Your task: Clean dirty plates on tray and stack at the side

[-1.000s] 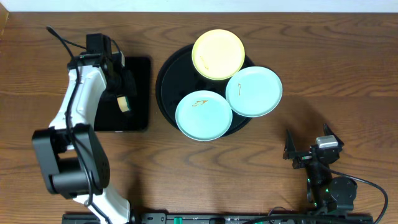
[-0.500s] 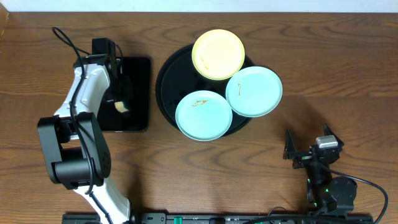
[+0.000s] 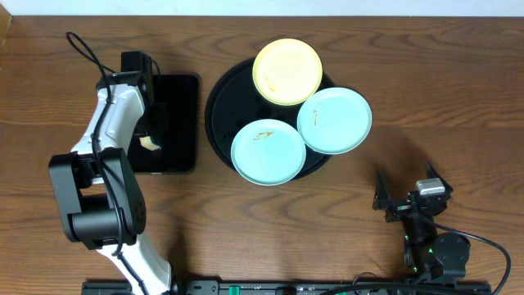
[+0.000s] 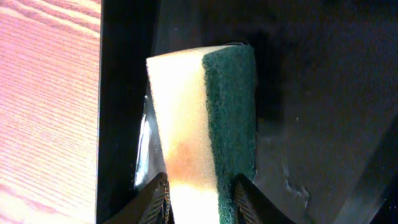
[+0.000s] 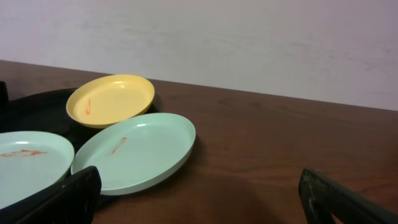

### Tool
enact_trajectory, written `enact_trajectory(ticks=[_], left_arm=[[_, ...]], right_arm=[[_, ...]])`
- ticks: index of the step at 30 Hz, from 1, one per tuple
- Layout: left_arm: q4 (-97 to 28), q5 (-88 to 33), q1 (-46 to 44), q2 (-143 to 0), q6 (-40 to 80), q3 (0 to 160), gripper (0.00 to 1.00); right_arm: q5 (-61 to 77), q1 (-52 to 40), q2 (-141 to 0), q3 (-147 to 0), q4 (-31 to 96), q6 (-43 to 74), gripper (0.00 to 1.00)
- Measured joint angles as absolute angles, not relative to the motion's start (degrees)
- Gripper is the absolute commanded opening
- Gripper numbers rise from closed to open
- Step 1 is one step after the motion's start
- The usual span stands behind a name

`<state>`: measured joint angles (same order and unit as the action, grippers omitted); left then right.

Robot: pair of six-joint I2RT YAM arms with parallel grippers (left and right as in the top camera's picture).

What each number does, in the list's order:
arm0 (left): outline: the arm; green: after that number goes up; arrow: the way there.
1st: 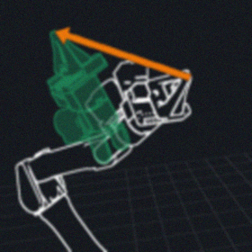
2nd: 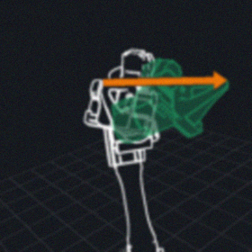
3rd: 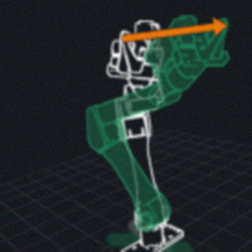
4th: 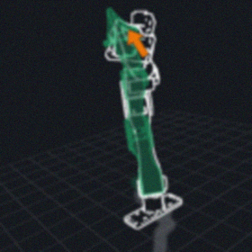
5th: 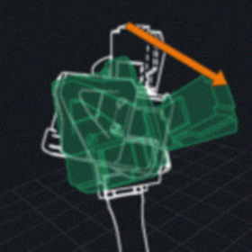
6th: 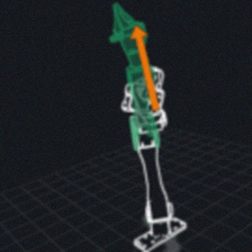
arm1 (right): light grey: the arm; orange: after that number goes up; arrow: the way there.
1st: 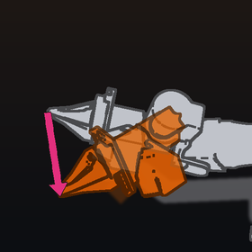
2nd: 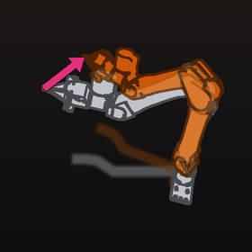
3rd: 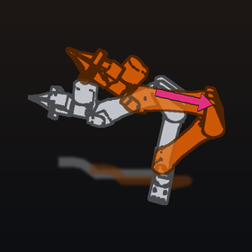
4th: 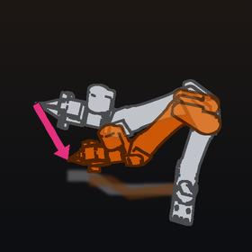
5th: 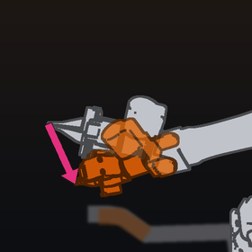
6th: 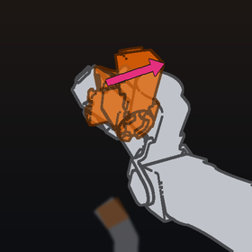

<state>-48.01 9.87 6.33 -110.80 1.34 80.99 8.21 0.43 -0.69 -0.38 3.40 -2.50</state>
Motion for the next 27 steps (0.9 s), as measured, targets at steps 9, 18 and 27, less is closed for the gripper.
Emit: enact_trajectory(ticks=[9,18,27], left_arm=[[-49.71,15.59,6.37,-110.78,2.59,80.99,0.30],[-49.36,15.70,7.20,-110.78,7.75,80.99,0.65],[-47.31,6.09,11.42,-110.78,6.13,80.99,0.67]], right_arm=[[8.21,0.43,-0.69,-0.38,3.38,-2.50,0.99],[8.21,0.43,-0.69,-0.38,3.38,-2.50,0.99],[8.21,0.43,-0.69,-0.38,3.38,-2.50,0.99]])
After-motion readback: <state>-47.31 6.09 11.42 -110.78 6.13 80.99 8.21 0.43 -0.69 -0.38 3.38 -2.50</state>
